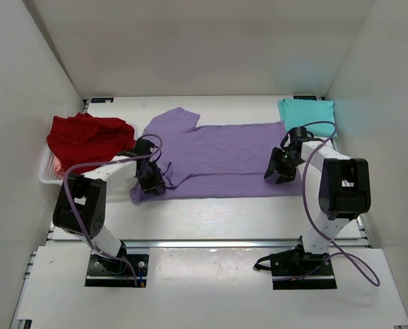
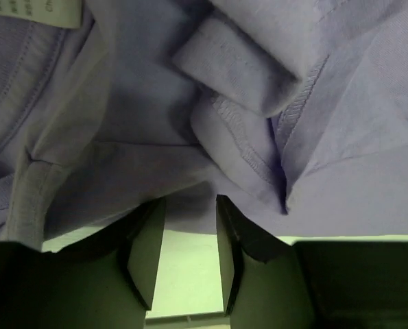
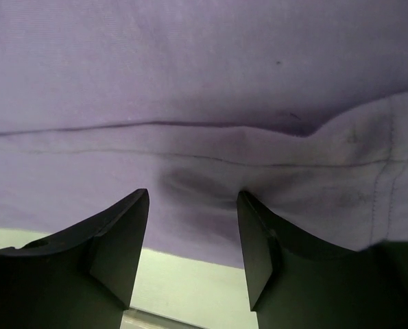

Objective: Fold and stack the t-shirts
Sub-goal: Fold the flattened tshirt in 1/3 of the way

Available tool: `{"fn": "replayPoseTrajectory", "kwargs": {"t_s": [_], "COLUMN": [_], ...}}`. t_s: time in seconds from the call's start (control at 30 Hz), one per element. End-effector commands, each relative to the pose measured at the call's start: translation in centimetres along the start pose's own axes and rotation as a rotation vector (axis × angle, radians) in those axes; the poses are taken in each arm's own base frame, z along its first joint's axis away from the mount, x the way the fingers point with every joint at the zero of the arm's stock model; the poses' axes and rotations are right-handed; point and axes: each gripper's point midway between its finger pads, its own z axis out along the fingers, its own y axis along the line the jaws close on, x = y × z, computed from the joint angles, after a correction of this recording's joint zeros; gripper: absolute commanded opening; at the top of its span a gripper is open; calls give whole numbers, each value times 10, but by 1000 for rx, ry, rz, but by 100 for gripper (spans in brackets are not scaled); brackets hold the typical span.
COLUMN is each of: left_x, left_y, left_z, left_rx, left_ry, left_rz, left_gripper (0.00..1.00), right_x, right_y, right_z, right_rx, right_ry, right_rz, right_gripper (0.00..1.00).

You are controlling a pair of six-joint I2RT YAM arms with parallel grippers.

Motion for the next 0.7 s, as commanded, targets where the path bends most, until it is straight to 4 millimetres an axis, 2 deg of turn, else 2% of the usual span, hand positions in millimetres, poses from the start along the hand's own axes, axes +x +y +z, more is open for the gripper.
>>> {"fn": "replayPoseTrajectory", "kwargs": {"t_s": [0.0, 0.03, 0.07, 0.1, 0.13, 0.23, 0.3, 0.33, 0.4, 0.43, 0.57, 0.6, 0.67], "left_x": [26, 28, 41, 51, 55, 81, 95, 98, 111, 117, 119, 121, 121], "left_y": [39, 44, 55, 66, 67, 90, 100, 98, 108, 112, 109, 109, 108], "left_z": [8, 5, 9, 10, 7, 10, 7, 5, 4, 2, -3, -6, -10], "left_rx": [-109, -114, -133, -158, -155, -197, -220, -206, -212, -206, -150, -151, -148], "left_ry": [37, 27, 60, 74, 71, 126, 151, 152, 172, 176, 144, 152, 152], "left_rz": [-42, -35, -40, -33, -28, -7, 16, 26, 24, 15, -6, -6, 13], "left_gripper": [47, 47, 47, 47, 47, 48, 47, 48, 48, 48, 47, 47, 45], "right_x": [38, 46, 63, 65, 77, 105, 118, 121, 138, 138, 159, 165, 156], "right_y": [-16, -18, -14, -14, -16, -16, -17, -17, -21, -20, -33, -30, -31], "right_z": [6, 5, 8, 7, 9, 6, 0, -3, -7, -12, -17, -19, -24], "right_rx": [48, 49, 43, 43, 47, 51, 42, 48, 50, 44, 57, 38, 65], "right_ry": [120, 133, 177, 171, 193, 233, 239, 237, 260, 244, 242, 244, 207], "right_rz": [13, 11, -11, -13, -22, -22, -15, -21, -9, -6, 48, 58, 54], "right_gripper": [53, 53, 54, 53, 54, 55, 54, 54, 55, 54, 53, 53, 53]}}
